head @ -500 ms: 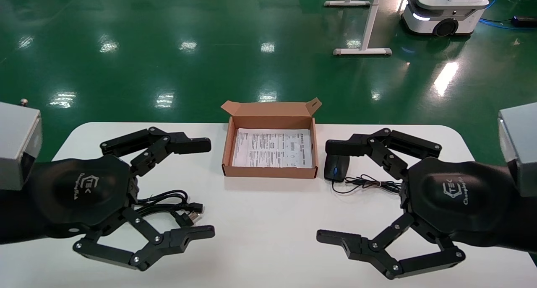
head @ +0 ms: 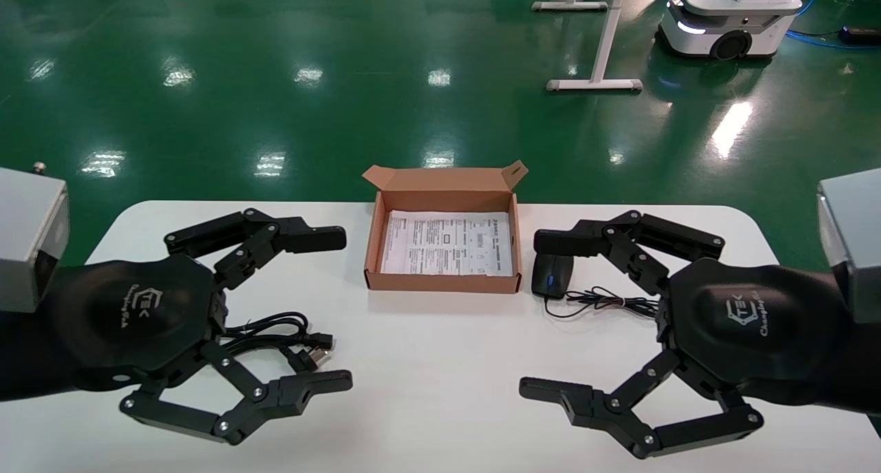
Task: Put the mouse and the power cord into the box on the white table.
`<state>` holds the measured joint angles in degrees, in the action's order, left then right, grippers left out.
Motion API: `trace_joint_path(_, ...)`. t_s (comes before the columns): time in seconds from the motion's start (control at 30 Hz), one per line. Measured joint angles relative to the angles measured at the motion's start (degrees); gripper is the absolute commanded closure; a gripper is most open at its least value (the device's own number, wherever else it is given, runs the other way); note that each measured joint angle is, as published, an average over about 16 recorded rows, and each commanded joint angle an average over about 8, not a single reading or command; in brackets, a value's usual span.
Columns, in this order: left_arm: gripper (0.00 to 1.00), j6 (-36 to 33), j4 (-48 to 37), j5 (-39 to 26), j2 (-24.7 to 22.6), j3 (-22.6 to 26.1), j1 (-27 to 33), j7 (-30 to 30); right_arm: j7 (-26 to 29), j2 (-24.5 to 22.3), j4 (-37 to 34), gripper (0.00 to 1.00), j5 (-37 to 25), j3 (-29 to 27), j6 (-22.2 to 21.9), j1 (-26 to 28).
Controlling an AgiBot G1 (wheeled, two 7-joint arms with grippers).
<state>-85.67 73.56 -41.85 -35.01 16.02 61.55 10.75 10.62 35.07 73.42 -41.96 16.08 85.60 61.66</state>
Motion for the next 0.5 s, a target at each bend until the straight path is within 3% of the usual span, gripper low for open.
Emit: trace_joint_path(0.5, 0.0, 0.0, -0.1, -0.1, -0.1, 0.0, 0.0, 0.0, 0.0, 0.0, 0.0, 0.0, 0.0, 0.0, 0.0, 0.0)
